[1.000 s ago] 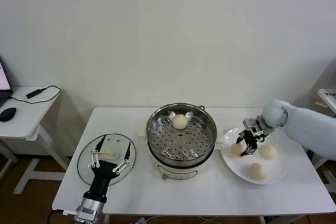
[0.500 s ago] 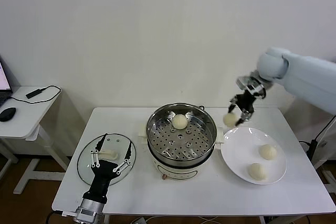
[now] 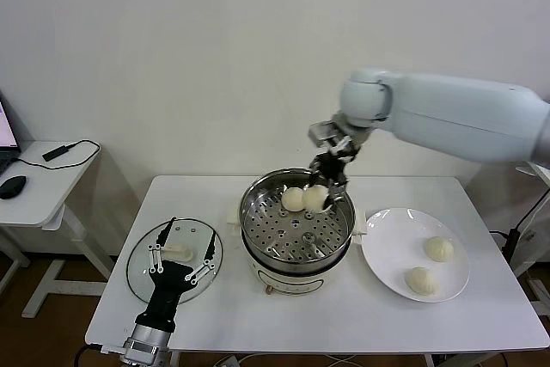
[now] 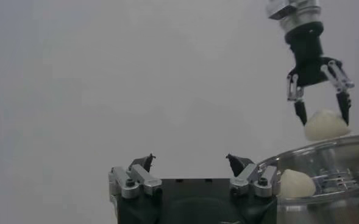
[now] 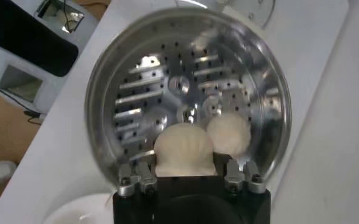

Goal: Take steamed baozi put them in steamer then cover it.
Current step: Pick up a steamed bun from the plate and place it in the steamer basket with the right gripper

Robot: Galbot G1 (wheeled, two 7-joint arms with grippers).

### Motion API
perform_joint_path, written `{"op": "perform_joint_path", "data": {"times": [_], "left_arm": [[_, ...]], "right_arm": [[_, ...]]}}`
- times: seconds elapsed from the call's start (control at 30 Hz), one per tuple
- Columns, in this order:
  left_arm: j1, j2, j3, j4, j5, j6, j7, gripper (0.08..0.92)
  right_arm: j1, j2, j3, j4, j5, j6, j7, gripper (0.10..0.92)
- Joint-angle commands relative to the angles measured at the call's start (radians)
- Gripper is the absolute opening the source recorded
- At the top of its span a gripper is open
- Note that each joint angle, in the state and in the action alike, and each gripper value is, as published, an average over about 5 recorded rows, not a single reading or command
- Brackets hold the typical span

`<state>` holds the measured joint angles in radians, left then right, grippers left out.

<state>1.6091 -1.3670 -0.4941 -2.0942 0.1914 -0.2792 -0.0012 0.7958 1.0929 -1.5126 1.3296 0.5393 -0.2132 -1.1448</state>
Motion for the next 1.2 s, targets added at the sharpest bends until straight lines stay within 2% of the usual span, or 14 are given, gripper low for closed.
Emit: {"op": "perform_joint_path", "data": {"times": [0.03,0.43,0.73,0.83,1.03,1.2], "left_arm": [[0.001,0.001,0.000,0.002,-0.001,-0.001,0.000,0.823],[0.001,-0.004,0.003,0.000,-0.002,-0.007,-0.001,0.823],[0.004,-0.002,-0.004,0.000,-0.006,-0.012,-0.002,0.823],[0.004,-0.002,-0.006,-0.001,-0.007,-0.011,-0.002,0.823],[0.002,-0.005,-0.005,-0.001,-0.007,-0.007,-0.003,0.823],[0.001,-0.008,-0.002,-0.001,-0.006,-0.005,-0.003,0.823]], "right_arm": [[-0.036,0.209,-0.047,-0.044,0.066,-0.077,0.084,0.643],[-0.118,0.294,-0.058,-0.121,0.037,-0.122,0.176,0.629],[-0.168,0.303,-0.057,-0.158,0.032,-0.126,0.200,0.625],[-0.179,0.296,-0.052,-0.155,0.034,-0.124,0.204,0.666],[-0.179,0.257,-0.021,-0.121,0.033,-0.120,0.198,0.804],[-0.126,0.131,0.037,-0.018,-0.011,-0.101,0.129,0.822]]}}
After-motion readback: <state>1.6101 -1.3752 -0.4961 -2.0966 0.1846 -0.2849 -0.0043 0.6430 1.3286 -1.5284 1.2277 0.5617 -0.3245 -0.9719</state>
